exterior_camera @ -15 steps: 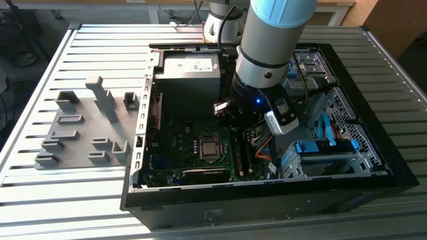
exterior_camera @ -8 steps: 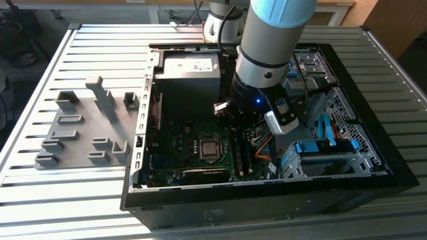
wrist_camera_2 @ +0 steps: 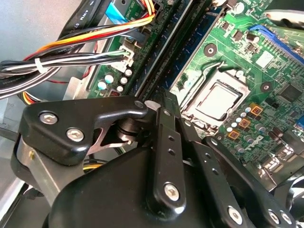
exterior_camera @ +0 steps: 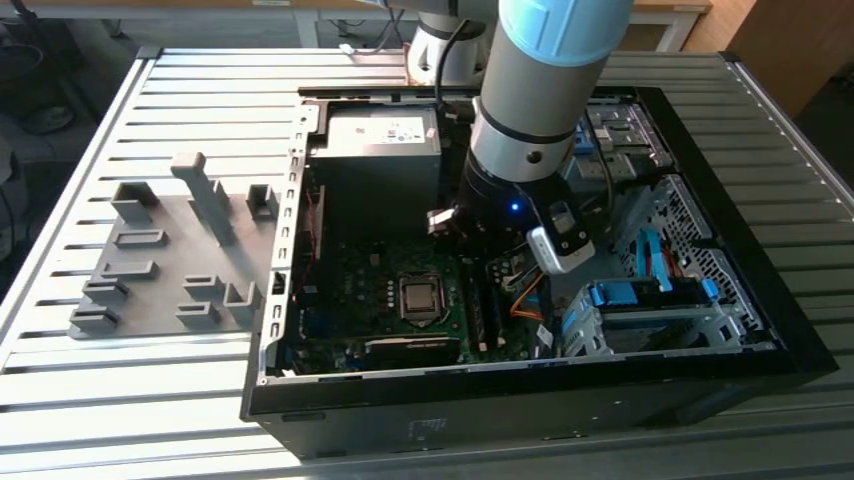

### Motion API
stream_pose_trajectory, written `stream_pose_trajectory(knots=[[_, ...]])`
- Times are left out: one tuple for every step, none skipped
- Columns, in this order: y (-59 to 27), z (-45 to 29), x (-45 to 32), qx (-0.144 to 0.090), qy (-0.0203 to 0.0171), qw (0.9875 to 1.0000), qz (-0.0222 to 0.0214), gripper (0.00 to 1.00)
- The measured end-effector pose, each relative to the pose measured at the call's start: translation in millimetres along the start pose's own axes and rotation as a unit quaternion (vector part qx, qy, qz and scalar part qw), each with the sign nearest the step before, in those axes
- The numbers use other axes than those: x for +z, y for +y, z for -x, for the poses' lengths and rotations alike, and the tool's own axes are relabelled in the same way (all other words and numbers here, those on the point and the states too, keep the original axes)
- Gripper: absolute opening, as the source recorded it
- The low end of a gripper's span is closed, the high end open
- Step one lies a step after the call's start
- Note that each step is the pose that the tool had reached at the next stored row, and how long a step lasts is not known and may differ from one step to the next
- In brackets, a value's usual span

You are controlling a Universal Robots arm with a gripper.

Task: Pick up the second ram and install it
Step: 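Press down the second ram until it locks into place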

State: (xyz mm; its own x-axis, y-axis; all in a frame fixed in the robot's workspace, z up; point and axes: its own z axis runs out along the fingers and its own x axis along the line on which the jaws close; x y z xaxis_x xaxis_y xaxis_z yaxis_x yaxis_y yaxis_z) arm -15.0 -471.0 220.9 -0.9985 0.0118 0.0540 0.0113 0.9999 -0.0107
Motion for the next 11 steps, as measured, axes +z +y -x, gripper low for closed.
stream_pose_trajectory(knots=[[-0.1,0.0,0.3,0.0,0.0001,1.0,0.0002,0.11],[-0.1,0.0,0.7,0.0,0.0001,1.0,0.0005,0.11],[-0.1,0.0,1.1,0.0,0.0001,1.0,0.0009,0.11],[-0.1,0.1,1.5,0.0,0.0001,1.0,0.0014,0.11],[0.0,0.1,2.0,0.0,0.0001,1.0,0.0019,0.11],[0.0,0.1,2.4,0.0,0.0001,1.0,0.0023,0.11],[-0.1,0.1,3.0,0.0,0.0001,1.0,0.0028,0.11],[-0.1,0.2,3.6,0.0,0.0001,1.0,0.0032,0.11],[0.0,0.2,4.6,0.0,0.0001,1.0,0.0036,0.11],[0.0,0.3,5.4,0.0,0.0002,1.0,0.004,0.11],[-0.1,0.3,5.9,0.0,0.0002,1.0,0.0047,0.11]])
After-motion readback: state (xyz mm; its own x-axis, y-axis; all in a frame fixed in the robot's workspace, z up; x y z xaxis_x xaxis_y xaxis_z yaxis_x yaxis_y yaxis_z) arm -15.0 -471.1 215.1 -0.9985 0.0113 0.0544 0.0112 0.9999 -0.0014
